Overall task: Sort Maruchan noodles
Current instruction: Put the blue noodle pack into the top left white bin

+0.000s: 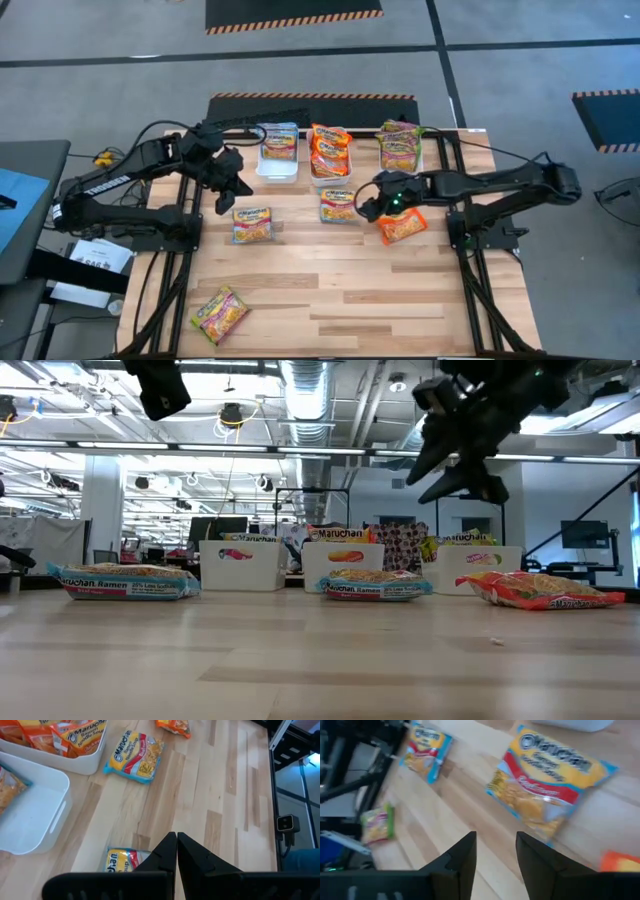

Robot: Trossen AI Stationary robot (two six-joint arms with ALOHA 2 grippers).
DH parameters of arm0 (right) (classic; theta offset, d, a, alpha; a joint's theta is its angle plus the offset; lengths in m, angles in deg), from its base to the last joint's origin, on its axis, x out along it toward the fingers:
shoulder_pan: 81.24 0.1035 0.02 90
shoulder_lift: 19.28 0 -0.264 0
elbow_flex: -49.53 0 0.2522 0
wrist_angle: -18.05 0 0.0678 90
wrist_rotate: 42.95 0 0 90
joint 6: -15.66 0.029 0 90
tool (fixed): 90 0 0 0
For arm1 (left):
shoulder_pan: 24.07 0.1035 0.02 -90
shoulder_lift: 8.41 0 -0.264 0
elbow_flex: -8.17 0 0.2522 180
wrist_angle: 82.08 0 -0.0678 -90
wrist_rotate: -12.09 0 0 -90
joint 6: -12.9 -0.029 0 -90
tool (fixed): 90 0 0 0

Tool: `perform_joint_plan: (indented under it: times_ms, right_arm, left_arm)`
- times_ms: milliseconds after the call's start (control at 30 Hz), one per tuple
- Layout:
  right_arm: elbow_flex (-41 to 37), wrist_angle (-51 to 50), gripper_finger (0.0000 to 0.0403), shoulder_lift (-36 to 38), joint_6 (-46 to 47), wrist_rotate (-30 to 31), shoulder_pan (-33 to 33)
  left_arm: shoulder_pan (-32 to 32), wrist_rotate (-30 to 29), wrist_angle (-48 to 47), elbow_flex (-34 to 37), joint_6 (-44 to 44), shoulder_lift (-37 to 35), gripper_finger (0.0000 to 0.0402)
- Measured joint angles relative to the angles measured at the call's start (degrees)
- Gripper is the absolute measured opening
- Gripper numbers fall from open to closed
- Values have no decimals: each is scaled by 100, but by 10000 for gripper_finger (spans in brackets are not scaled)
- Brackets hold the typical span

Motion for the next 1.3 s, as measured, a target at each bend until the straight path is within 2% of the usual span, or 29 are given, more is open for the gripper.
perform_joint_plan:
  times_ms: [67,233,400,967,1133,1300]
  right_arm:
    - [0,264,173,-175,20,-182,-84]
    - [1,532,216,-628,61,-194,-371]
    - [6,544,240,-1110,629,-198,-770]
    - [10,1233,242,-2457,1418,-387,-942]
    - [20,1843,242,-2793,1443,-516,-938]
    - [24,2096,222,-2969,1713,-696,-930]
  left_arm:
    - [0,1,-14,0,-24,2,0]
    - [0,1,-22,0,-109,0,0]
    - [0,0,-37,0,-111,0,0]
    - [2,-44,-127,-2,-201,0,0]
    - [0,-45,-125,-2,-201,0,0]
    - [2,-46,-123,-2,-199,0,0]
